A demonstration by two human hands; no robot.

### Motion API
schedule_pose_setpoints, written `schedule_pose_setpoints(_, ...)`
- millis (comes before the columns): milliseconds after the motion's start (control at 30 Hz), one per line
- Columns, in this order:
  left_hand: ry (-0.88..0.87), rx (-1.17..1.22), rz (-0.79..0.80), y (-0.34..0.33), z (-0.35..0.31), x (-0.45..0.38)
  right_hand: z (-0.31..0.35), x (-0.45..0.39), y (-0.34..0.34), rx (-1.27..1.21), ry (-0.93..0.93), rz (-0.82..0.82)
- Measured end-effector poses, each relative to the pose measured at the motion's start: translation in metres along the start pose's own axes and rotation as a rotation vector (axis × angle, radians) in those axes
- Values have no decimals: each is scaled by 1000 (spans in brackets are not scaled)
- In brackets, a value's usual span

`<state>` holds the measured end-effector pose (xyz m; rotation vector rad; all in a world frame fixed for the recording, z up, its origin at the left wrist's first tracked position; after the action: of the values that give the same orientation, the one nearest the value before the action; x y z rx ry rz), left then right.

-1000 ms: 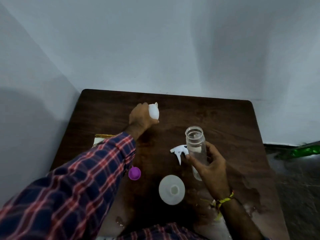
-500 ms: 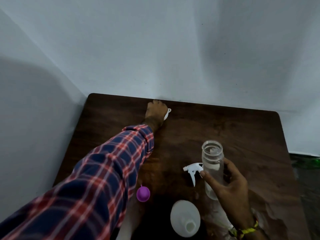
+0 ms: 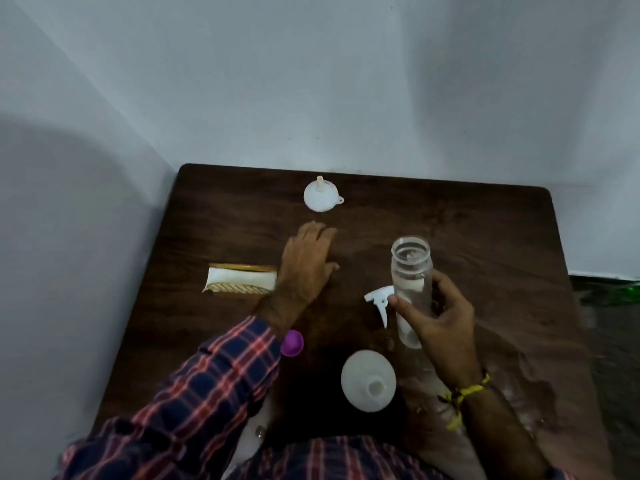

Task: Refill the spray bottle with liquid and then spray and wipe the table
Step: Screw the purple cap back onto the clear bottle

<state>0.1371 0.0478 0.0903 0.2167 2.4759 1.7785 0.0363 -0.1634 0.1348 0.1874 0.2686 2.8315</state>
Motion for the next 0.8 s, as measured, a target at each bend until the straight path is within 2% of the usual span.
schedule_pose_setpoints(133,105,80,102,-11,3,67,7,7,3,-38,25,-26)
schedule_pose_setpoints(267,214,-96,362,-34,16,131,10,16,10,-30,52,-35)
schedule_pose_setpoints(333,219,-134,425,-43,20,148,11,20,12,-21,58,-30)
schedule_pose_setpoints(533,231,-62,314,-48,37,162,9,34,20,-7,89,-36)
schedule_pose_setpoints(600,313,134,190,-33,33,160,10,40,26,3,108,-53)
schedule_pose_setpoints(667,461,460,-7,-6,22,152,10,43,30,22,127,-81)
schedule_pose_setpoints(733,553,869,-178,21,2,140,11,46,31,50,152,-97)
schedule_pose_setpoints(800,550,1344,-216,44,-27,125,15,49,31,85,190,-106)
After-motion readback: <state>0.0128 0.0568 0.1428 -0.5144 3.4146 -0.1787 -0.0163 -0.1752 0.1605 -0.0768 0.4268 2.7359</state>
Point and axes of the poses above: each hand's wrist, its own x-axis away from the middle knuckle, its own y-axis out of the back of the hand, z = x × y, the point moved 6 cm from there along -x, towards the middle knuckle, and after that the axes turned 8 degrees about -z, right-handed, at the moved point
